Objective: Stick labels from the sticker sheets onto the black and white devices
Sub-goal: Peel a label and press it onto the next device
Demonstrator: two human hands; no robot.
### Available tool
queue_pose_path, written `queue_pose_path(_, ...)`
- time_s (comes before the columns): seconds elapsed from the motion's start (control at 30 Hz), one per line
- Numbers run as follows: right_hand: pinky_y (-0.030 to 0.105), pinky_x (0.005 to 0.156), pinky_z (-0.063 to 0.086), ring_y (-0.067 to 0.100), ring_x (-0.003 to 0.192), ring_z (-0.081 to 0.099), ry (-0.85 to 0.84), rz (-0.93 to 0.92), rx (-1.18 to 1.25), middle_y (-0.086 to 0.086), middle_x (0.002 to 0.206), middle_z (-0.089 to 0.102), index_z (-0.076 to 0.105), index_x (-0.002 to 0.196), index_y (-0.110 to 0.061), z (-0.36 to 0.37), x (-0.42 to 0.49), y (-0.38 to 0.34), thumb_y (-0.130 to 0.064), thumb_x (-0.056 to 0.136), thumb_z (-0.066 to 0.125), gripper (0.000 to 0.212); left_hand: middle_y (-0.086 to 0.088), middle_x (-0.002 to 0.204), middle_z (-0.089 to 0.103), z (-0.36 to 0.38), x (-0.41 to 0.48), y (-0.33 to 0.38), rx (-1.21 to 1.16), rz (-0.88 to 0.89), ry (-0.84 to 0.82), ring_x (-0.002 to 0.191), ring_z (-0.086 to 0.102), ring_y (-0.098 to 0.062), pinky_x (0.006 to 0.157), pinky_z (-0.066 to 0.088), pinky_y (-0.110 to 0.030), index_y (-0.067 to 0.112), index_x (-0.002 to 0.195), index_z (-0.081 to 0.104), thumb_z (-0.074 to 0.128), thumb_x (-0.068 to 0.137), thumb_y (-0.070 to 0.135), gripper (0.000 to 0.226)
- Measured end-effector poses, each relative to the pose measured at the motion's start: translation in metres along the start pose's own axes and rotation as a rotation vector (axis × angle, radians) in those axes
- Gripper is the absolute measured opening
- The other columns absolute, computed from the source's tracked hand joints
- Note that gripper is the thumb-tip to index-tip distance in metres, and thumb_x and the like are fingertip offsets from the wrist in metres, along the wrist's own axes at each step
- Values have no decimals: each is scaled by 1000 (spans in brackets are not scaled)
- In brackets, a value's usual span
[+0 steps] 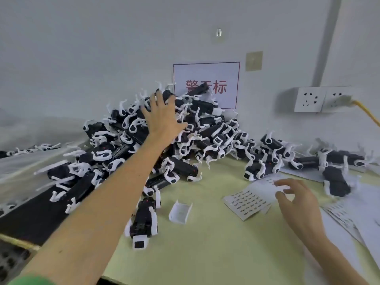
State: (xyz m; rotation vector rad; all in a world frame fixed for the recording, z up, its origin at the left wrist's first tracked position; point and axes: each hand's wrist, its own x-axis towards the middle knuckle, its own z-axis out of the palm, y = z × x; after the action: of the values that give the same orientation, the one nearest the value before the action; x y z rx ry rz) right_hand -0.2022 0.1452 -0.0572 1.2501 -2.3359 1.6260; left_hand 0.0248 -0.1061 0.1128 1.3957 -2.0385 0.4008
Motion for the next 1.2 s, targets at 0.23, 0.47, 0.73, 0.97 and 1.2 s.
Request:
queue_pose_path(0.23,26,64,42,1,90,59,-18,44,43,-8,103,64,67,85,-29,1,4,10,-6,92,60,25,-17,163,24,6,67,-71,-86,-101,-263,143,30,-51,111,37,-62,34,159,27,82,74,63,106)
queue_pose_path(0.47,27,64,42,12,82,65,-86,153,93,-8,92,71,71,80,-24,-1,6,14,-4,92,62,25,19,54,54,22,43,-16,-411,106,-185,56,53,-6,68,47,-26,31,118,76,67,92,30,28)
queue_pose_path(0.73,28,61,42,17,82,66,-111,186,101,-12,93,71,71,82,-25,-5,4,8,-7,93,60,24,4,58,66,21,-26,4,-285,287,-261,54,61,-20,71,59,-39,21,85,80,59,94,19,23)
queue_pose_path(0.97,30,64,47,23,80,68,-149,171,115,-11,88,70,70,79,-26,-6,2,2,-6,91,60,26,11,42,44,17,-92,26,-395,383,-170,53,51,-16,97,52,-32,25,81,76,61,94,20,20)
queue_pose_path(1.2,18,56,45,21,79,68,-222,113,133,-11,89,72,70,82,-27,-6,0,-8,-6,92,61,25,23,50,25,5,-131,58,-682,432,208,51,30,4,49,29,-15,20,78,72,72,87,11,13)
